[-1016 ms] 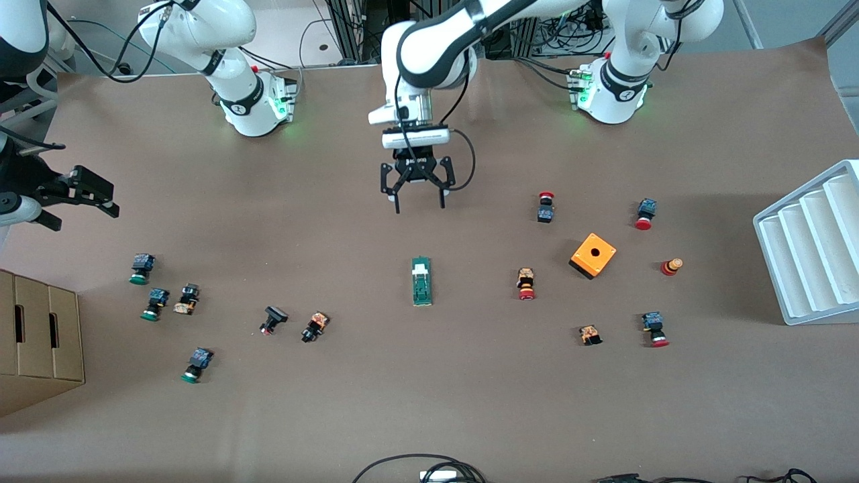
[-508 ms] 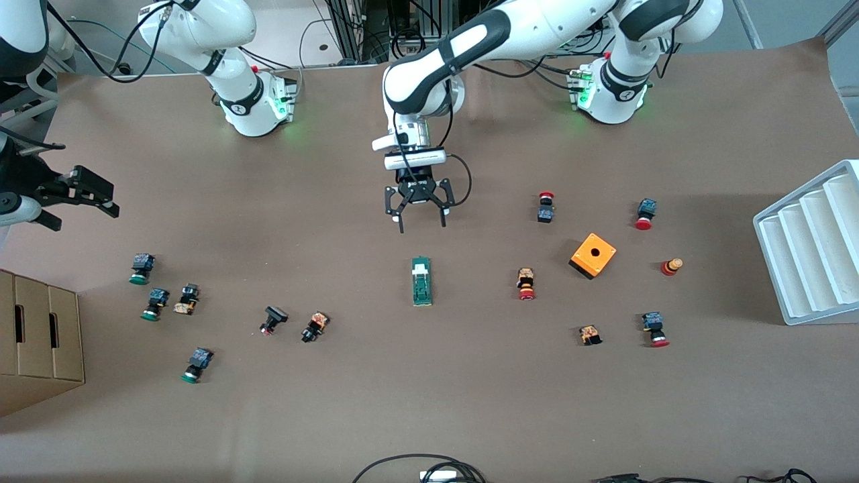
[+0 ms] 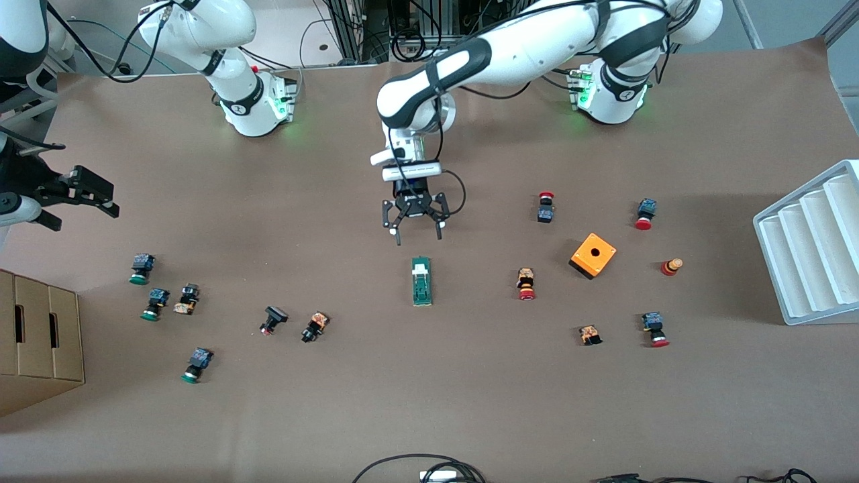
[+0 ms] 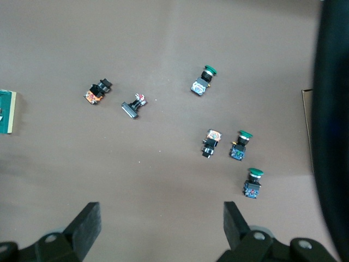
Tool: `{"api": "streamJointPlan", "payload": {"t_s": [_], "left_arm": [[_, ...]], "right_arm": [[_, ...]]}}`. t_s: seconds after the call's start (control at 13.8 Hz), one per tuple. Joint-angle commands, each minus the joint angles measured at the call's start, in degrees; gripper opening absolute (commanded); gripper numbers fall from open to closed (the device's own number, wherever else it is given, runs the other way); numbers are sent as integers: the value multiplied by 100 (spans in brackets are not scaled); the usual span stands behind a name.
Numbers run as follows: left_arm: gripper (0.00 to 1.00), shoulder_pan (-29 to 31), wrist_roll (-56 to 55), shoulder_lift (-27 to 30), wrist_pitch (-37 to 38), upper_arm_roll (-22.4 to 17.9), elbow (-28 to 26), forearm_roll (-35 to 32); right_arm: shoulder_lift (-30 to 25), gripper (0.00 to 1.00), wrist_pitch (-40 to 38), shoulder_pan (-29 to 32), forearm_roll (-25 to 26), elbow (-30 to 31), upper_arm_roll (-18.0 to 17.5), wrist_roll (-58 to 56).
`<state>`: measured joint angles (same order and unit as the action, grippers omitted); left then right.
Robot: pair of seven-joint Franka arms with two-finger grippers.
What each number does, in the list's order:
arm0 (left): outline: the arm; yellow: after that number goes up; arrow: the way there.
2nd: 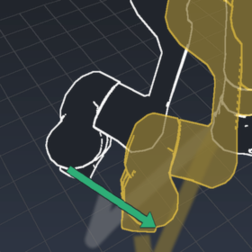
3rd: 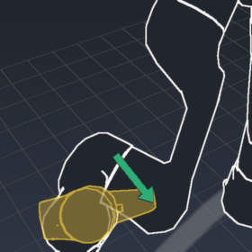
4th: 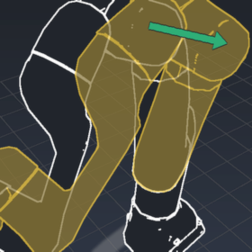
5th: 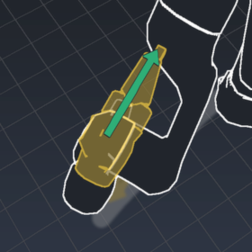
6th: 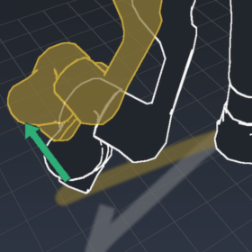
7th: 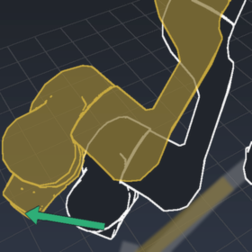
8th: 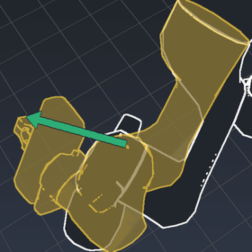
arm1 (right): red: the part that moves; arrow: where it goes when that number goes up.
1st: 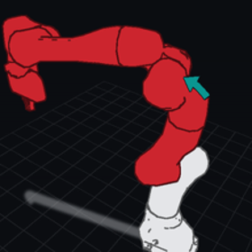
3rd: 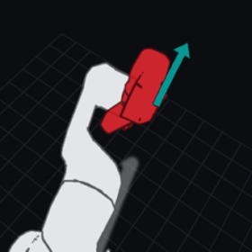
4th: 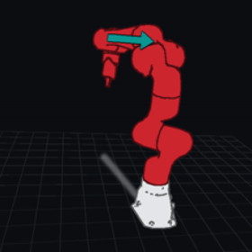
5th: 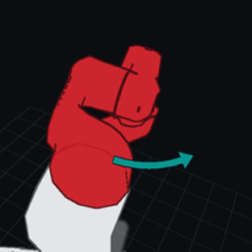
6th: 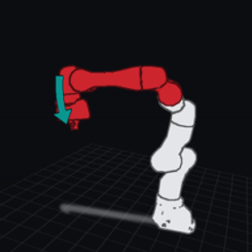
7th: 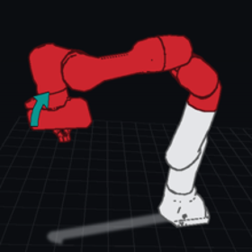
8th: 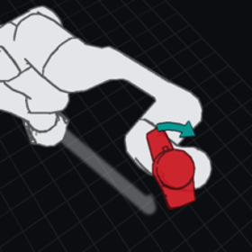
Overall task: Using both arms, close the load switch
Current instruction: 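Lower the left gripper and grasp the green switch body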
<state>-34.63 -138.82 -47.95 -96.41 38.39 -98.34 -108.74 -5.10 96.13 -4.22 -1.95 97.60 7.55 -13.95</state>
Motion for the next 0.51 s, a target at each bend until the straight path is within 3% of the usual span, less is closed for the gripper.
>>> {"api": "streamJointPlan", "payload": {"t_s": [0.0, 0.44], "left_arm": [[100, -202, -40, -390, 149, -138, 465, -147], [100, -184, -136, -1101, 148, -235, 851, -999]], "right_arm": [[26, 100, -15, -8, 81, -56, 27, -55], [79, 100, -33, 44, 90, -56, 71, -46]]}}
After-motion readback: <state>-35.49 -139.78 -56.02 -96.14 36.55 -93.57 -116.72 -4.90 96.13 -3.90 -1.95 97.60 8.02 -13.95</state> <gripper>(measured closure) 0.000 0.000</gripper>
